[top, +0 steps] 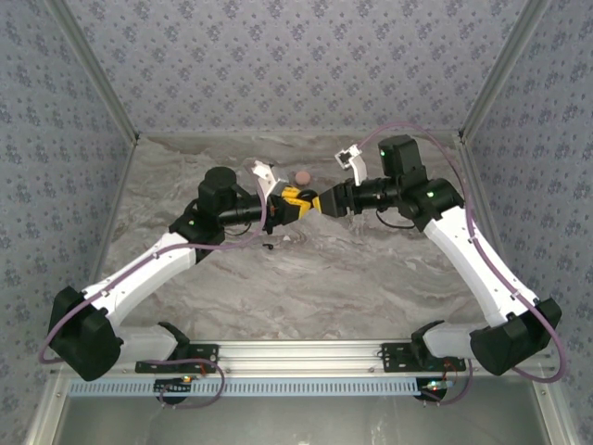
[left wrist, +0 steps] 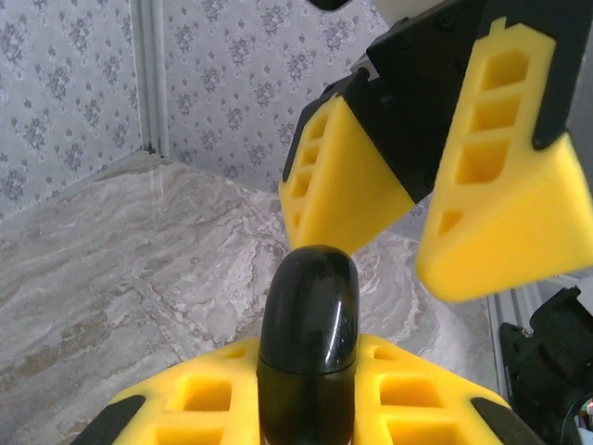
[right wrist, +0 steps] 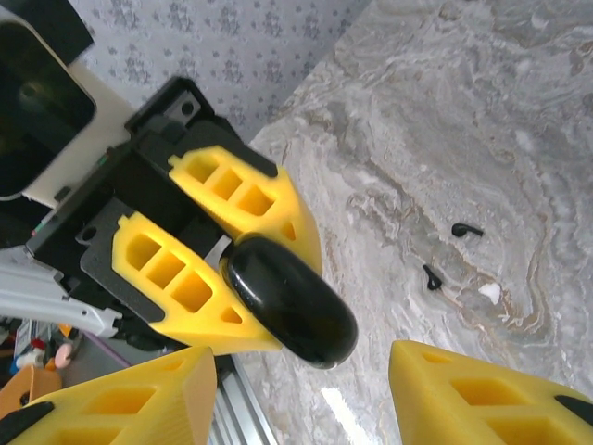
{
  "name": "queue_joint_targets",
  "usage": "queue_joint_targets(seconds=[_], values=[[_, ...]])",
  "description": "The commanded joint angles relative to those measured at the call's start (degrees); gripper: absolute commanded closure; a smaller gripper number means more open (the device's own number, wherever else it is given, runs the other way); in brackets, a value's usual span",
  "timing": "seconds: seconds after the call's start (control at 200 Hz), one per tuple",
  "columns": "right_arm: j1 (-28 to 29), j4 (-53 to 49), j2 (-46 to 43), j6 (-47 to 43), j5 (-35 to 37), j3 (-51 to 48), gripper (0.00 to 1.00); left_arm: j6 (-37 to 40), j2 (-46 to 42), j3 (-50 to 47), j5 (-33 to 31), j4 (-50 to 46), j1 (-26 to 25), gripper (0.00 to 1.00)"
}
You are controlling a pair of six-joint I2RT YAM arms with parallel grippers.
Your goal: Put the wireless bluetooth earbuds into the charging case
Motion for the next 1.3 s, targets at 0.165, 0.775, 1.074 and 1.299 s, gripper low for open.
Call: queue_joint_targets(seconds=[0.165,0.775,1.074,1.299], values=[[1.7,-4.7,0.6,-3.6,2.4,2.9,0.45,5.0,-1.3,-1.5,4.5,4.2,-0.5,0.89],[1.4,-5.5,2.3,-2.8,10.0,3.5,0.44,5.4,-1.7,-2.7,7.1,5.6,-0.8,0.93],[0.4,-4.8,2.4,-1.3,12.2,3.1,0.44,5.4,-2.8,-3.6,9.2,7.1,-1.4,0.93],[0.4,-5.3,2.9,-1.1,11.9,3.2,0.43,4.7,-2.9,-4.0,9.3,8.1,-1.5,0.94]])
